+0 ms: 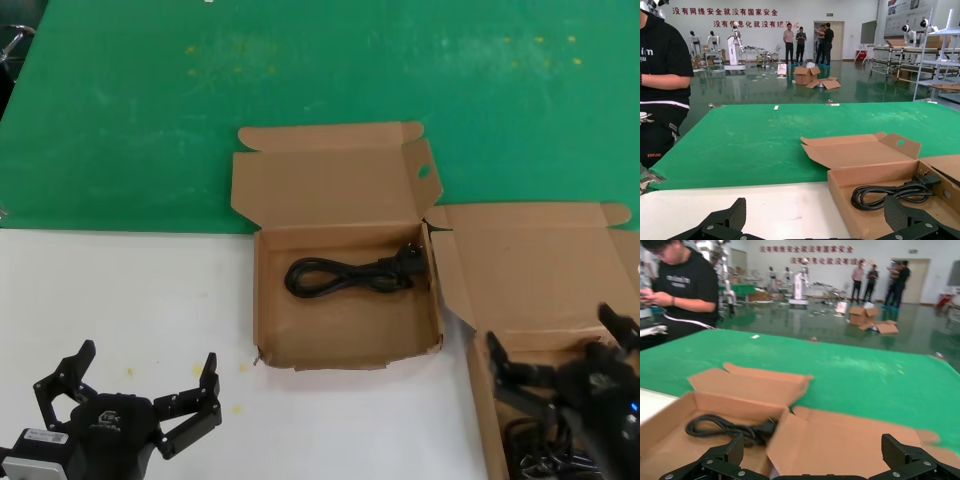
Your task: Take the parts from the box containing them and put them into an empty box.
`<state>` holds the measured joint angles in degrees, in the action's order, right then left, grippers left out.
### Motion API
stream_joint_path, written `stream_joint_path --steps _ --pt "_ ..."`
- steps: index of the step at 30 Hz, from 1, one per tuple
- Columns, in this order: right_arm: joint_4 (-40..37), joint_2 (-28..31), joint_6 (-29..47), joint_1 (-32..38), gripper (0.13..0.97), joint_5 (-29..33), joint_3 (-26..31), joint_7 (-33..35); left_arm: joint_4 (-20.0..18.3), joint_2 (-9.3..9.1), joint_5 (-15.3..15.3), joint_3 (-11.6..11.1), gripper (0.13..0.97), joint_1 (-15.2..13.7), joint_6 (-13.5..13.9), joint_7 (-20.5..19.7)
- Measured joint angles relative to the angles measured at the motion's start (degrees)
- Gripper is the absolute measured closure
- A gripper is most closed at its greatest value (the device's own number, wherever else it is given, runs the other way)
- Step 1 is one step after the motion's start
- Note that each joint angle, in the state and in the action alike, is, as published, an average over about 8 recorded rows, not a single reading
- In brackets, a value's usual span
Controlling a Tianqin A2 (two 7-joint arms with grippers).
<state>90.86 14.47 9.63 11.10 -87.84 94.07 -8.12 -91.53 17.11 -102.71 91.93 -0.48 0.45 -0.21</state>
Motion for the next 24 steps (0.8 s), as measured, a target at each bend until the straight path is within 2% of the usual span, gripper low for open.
stream_joint_path --steps 13,24 --pt "0.6 2.1 -7.2 -8.4 0.129 -11.6 -1.8 6.1 -0.1 0.06 -0.3 -0.2 0.132 0.4 -0.3 0.2" --pt "0.7 2.3 -8.1 -9.4 0.129 -12.9 -2.0 6.8 -0.1 0.07 -0.4 -0.2 0.132 0.4 -0.4 0.2"
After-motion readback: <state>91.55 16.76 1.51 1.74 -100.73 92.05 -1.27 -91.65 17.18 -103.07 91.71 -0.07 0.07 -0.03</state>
